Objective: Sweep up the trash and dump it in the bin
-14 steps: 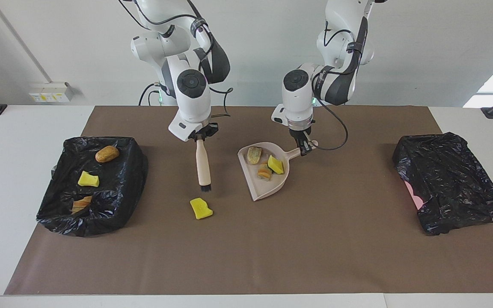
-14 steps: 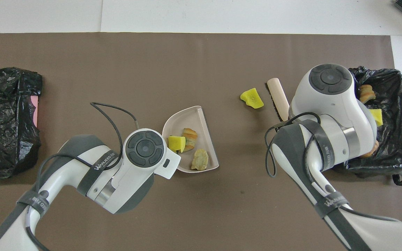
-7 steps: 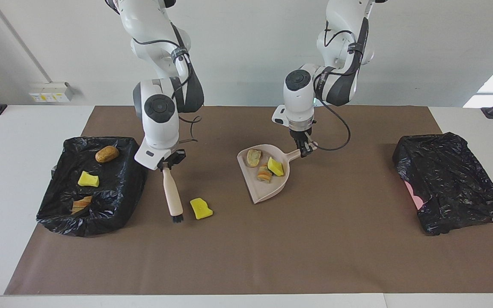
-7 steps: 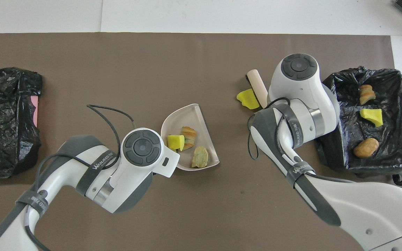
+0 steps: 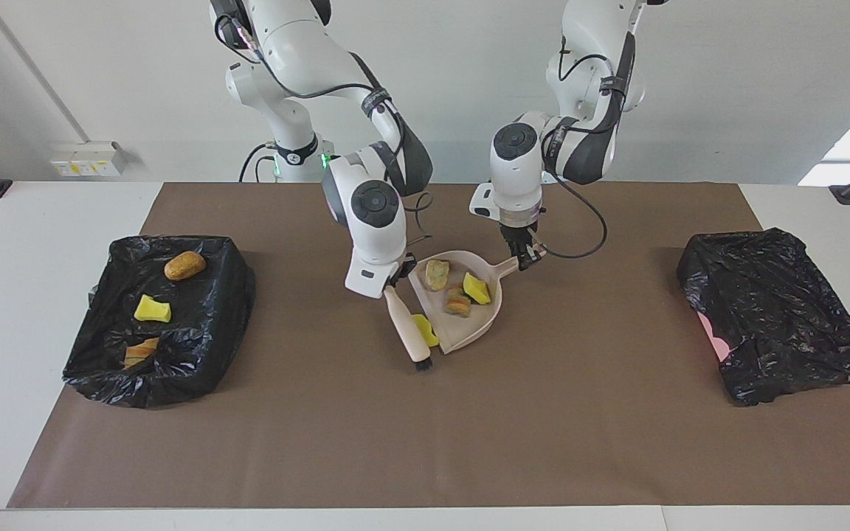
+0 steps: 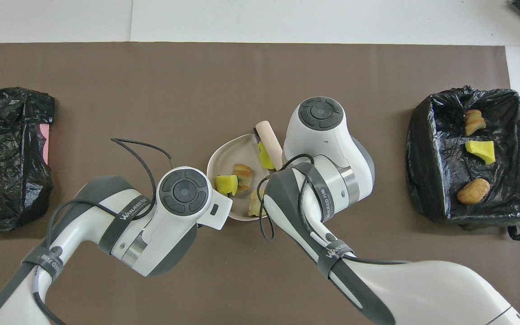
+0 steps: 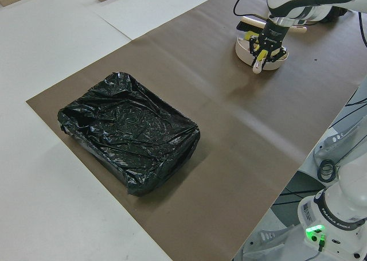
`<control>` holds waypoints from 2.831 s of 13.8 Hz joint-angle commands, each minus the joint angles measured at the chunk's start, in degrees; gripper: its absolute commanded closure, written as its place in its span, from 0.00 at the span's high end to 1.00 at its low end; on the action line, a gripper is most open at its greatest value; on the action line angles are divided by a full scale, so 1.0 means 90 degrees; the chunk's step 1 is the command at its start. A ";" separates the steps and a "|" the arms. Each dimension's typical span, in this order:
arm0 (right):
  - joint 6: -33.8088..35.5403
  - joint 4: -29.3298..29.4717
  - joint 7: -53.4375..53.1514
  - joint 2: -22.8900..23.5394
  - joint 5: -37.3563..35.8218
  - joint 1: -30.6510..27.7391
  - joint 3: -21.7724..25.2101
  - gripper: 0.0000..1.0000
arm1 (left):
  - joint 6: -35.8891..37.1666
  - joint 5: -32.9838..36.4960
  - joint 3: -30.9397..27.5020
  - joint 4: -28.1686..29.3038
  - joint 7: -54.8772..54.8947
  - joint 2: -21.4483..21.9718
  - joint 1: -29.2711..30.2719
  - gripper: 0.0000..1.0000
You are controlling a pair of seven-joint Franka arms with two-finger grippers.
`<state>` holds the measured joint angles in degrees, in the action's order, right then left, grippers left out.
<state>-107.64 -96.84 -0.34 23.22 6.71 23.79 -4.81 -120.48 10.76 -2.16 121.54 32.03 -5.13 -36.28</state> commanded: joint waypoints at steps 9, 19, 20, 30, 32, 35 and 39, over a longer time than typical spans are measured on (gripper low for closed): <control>0.1187 -0.0255 0.0311 -0.1036 0.1950 -0.0115 -0.0080 0.00 | -0.0158 -0.0063 -0.0004 0.0207 -0.0092 0.0179 0.0047 0.00; 0.2057 -0.0245 -0.0293 -0.1642 0.0615 -0.0280 0.0037 0.00 | -0.0100 -0.0053 -0.0024 0.0109 0.0727 0.0159 0.0398 0.00; 0.2057 -0.0275 -0.0468 -0.1662 0.0525 -0.0310 0.0037 0.00 | -0.0100 -0.0053 -0.0024 0.0109 0.0922 0.0198 0.0476 0.00; 0.0700 -0.1964 -0.2987 -0.2726 0.0524 0.0645 -0.0041 0.00 | -0.0100 -0.0131 -0.0004 0.0070 0.3001 0.0599 0.2077 0.00; 0.0544 -0.1935 -0.3349 -0.2736 0.0524 0.0890 -0.0051 0.00 | -0.0090 -0.0482 -0.0024 0.0070 0.3713 0.0832 0.2535 0.00; 0.0184 -0.1925 -0.4003 -0.2522 0.0524 0.1476 -0.0051 0.00 | 0.0065 -0.0532 -0.0043 -0.0046 0.4496 0.1126 0.3140 0.00; 0.0075 -0.1536 -0.4491 -0.1976 0.0505 0.1926 -0.0051 0.00 | 0.0681 -0.0989 -0.0063 -0.0632 0.5598 0.1117 0.4321 0.00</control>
<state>-106.19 -113.13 -37.81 2.50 12.18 39.93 -5.36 -117.17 4.83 -3.16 118.46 76.77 4.72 -2.64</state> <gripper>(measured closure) 0.744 0.683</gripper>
